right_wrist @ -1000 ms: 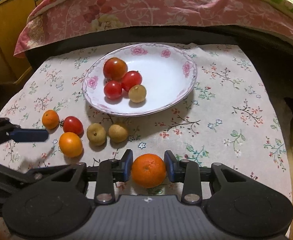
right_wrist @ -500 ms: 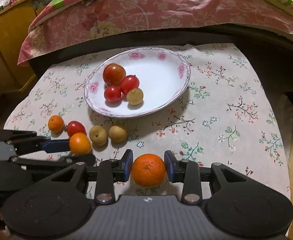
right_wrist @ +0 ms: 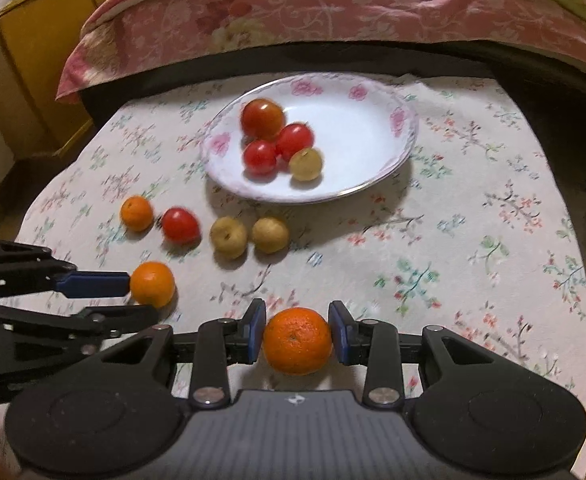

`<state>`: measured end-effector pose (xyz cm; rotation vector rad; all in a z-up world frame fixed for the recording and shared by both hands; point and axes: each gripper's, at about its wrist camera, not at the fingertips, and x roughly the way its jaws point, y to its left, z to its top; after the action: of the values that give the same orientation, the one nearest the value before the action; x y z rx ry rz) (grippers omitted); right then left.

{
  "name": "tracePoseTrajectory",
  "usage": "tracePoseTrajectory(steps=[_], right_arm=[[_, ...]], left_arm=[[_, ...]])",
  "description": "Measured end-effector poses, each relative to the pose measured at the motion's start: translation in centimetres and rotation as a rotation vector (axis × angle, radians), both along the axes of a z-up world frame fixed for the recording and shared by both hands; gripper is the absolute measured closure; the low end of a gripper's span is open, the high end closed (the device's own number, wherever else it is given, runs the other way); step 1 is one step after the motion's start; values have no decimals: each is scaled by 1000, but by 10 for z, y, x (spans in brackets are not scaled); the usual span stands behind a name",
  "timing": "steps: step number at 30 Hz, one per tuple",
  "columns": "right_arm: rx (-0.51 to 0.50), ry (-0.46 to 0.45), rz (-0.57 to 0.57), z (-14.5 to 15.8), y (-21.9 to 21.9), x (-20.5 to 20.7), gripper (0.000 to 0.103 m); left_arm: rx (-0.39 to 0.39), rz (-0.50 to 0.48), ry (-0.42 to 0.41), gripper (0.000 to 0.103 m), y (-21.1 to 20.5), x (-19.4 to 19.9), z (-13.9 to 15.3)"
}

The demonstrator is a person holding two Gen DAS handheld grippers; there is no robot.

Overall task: Organize fruits
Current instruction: 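Grasp the second orange with the left tool while the right tool holds its orange, then carry both held oranges up and over to the white plate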

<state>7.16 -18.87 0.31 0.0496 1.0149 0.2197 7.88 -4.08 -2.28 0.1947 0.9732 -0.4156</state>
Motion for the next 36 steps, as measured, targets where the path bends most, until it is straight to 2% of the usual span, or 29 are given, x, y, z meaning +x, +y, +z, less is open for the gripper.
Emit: tracePoseTrajectory(steps=[6,10,11,15,22,31,36], right_arm=[[-20,6,42,-2,10,-11,69],[-23,11,45,-3,12,-9,69],[-25,10,46,-4,12,-10,69],[-21,10,50,-4,11,-10,68],[-13,9,52,-4,9,-11,68],[-47,5,69,-4,13,-13,68],[-56,-1,77,-2,16,-13,68]], left_arm=[[-22,-12,-22,59,-4,1,1],[-12,-52,-67,39,-13,-1,2],[-13,-61,-76,37,-15,0,2],[-1,-69,-94,41,-21,4,-1],[-2,-67,-59,60,-23,9,-11],[4,-91,-56,62,-25,2,-9],[13,-65,-54,62,-12,-7,-3]])
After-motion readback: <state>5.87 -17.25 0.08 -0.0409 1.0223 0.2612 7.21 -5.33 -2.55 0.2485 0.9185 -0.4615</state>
